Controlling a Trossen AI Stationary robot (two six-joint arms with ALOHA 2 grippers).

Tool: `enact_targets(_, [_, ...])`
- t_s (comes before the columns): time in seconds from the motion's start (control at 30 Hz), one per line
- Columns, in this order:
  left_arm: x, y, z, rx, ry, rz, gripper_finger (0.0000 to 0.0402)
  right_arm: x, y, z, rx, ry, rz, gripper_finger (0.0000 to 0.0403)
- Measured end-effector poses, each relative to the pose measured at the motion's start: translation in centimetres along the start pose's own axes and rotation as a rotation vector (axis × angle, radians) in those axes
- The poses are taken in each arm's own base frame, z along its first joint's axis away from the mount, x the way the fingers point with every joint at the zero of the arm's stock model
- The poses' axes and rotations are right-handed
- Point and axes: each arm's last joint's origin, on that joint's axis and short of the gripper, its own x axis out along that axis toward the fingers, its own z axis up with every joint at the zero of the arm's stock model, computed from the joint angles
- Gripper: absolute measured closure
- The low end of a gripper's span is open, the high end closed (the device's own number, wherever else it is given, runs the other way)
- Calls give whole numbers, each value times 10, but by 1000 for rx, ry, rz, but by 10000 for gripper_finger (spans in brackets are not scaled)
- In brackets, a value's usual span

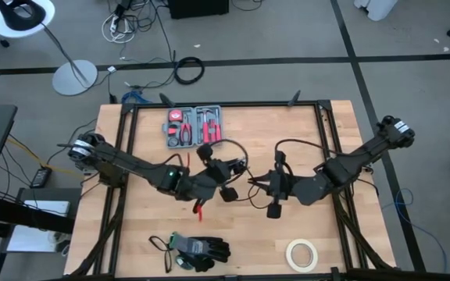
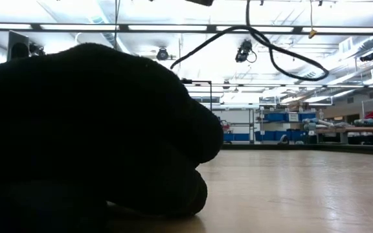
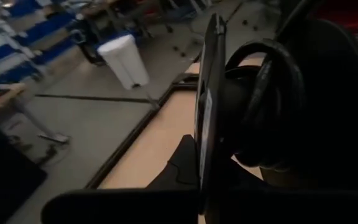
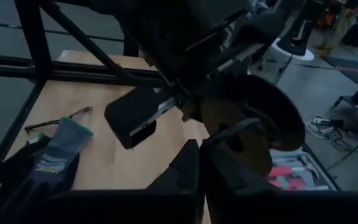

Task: Coil cords
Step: Coil the black wire cable into the black spool

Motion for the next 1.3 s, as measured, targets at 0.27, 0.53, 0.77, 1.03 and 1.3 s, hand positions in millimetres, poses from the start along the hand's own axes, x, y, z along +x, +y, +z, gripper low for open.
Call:
enact_targets(0.27, [23, 4, 15, -16, 75, -134, 402, -15, -4, 3, 37, -14, 1, 397])
enact_targets(0.53, [47, -6, 24, -7, 119, -212, 402, -11, 1, -2, 27, 7, -9, 397])
enact_targets(0.77, [56, -13, 29, -12, 81, -238, 402, 4, 11, -10, -6, 43, -34, 396])
enact_targets(1.03, [56, -15, 36, -41, 12, -271, 402, 9, 19, -16, -37, 70, -59, 383])
enact_targets(1.3, [52, -19, 43, -71, -52, -300, 402, 1, 30, -20, -99, 68, -38, 358])
